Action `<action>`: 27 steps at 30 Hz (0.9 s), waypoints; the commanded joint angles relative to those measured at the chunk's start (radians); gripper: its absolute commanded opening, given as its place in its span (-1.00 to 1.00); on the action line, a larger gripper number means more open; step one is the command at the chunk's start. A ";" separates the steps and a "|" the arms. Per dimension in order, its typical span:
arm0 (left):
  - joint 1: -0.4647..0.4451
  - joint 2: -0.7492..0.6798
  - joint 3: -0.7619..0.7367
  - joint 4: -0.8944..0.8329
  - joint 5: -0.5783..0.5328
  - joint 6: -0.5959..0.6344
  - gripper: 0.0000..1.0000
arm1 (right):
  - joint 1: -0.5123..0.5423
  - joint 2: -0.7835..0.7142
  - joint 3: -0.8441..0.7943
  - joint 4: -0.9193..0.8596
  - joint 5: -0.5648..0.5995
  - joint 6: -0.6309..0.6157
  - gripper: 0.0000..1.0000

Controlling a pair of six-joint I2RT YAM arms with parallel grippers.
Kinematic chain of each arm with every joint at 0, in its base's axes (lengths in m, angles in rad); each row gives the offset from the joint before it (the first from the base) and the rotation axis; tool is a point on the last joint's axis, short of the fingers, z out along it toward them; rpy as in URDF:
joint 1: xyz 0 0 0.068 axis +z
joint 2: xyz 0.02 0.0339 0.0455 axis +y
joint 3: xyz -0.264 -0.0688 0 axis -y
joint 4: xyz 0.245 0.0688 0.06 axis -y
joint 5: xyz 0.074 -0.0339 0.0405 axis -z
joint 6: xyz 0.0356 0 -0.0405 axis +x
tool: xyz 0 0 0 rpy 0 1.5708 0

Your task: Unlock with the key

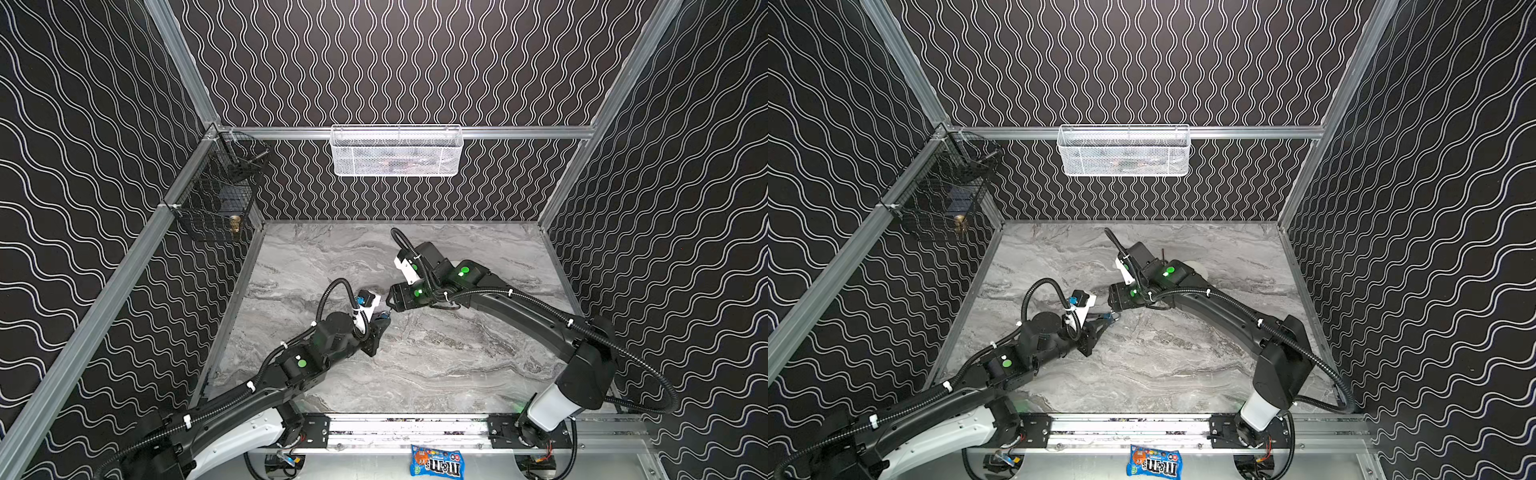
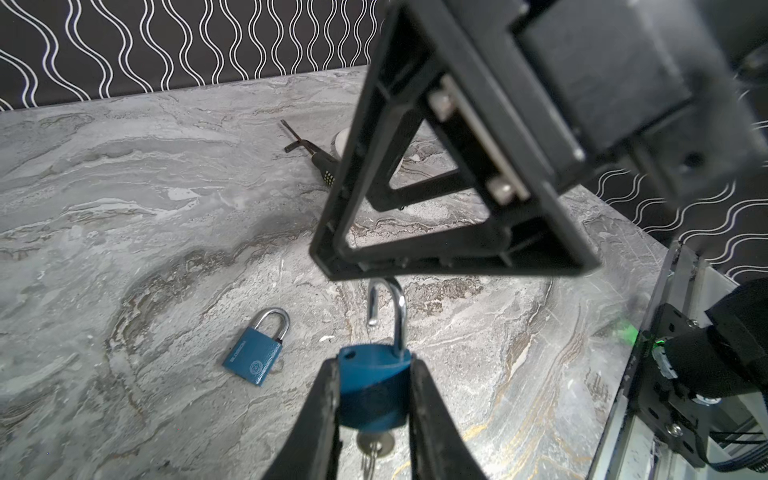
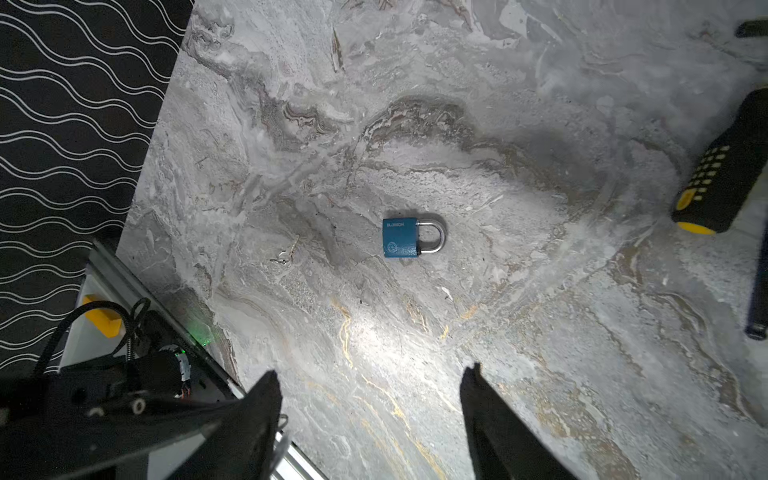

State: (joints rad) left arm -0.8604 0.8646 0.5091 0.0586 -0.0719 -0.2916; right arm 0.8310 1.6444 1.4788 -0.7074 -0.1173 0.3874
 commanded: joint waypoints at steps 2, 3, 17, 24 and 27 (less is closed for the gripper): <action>0.001 0.000 -0.004 0.053 -0.005 0.013 -1.00 | -0.007 -0.028 -0.022 -0.039 0.025 -0.020 0.40; 0.001 0.001 -0.004 0.055 -0.005 0.014 -1.00 | -0.007 -0.036 -0.030 -0.033 0.016 -0.023 0.40; 0.001 0.022 0.002 0.078 0.025 0.013 -1.00 | -0.020 -0.097 -0.034 -0.019 0.040 -0.044 0.42; 0.001 0.028 0.005 0.092 0.032 0.013 -1.00 | -0.020 -0.024 0.008 -0.013 -0.033 -0.058 0.43; 0.001 0.028 0.009 0.082 0.024 0.016 -1.00 | -0.022 -0.009 0.011 -0.017 -0.031 -0.066 0.43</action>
State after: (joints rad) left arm -0.8604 0.8925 0.5053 0.0959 -0.0452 -0.2890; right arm 0.8104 1.6264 1.4757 -0.7269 -0.1352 0.3401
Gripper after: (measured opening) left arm 0.257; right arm 0.716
